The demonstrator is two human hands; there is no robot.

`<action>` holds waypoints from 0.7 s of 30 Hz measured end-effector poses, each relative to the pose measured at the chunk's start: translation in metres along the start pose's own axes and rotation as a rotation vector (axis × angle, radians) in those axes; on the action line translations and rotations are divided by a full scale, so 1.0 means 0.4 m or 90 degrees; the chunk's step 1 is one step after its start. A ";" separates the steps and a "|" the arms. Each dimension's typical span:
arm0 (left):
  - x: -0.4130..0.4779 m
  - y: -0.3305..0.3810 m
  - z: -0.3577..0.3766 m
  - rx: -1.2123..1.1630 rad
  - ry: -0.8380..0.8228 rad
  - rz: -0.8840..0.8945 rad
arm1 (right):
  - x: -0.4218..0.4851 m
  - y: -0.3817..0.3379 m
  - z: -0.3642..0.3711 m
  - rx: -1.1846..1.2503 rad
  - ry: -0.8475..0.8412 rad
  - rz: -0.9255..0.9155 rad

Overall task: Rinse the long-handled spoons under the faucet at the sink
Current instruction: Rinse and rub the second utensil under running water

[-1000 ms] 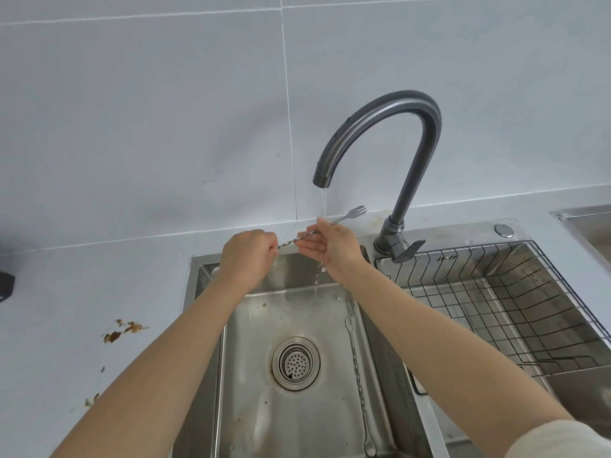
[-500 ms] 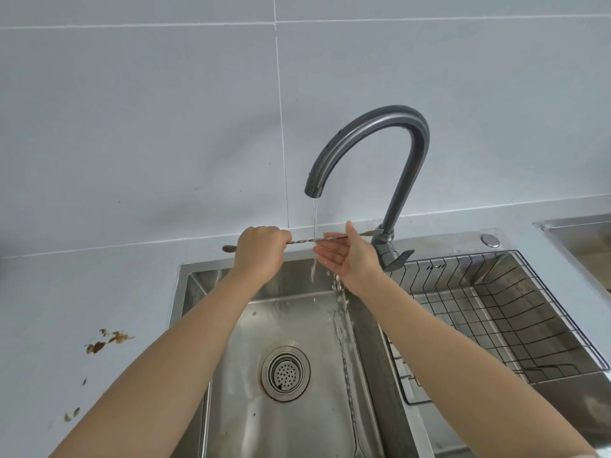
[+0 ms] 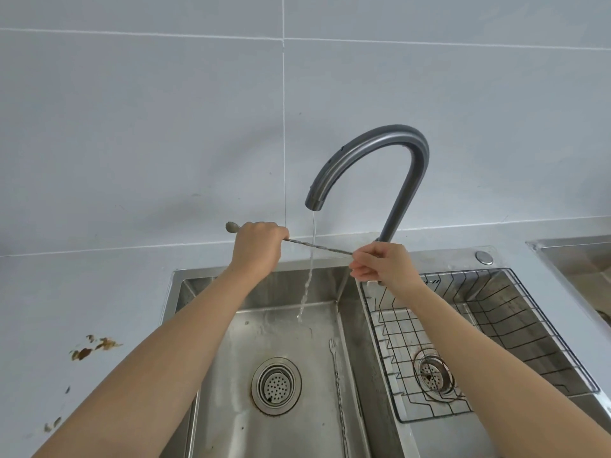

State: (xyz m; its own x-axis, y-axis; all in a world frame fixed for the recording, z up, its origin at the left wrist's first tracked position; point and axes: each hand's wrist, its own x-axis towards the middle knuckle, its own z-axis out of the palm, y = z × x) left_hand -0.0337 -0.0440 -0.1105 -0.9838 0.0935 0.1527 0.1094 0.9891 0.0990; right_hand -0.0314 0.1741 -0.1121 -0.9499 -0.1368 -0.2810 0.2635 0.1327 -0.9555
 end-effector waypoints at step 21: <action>-0.068 -0.204 -0.059 0.071 0.093 -0.068 | 0.091 -0.041 0.166 -0.088 -0.162 0.013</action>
State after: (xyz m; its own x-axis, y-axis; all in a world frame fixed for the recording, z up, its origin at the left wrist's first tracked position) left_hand -0.0124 -0.1298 -0.0993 -0.9571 -0.0214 0.2891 -0.0183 0.9997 0.0135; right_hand -0.0593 0.1015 -0.1126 -0.8672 -0.3725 -0.3303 0.2402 0.2682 -0.9330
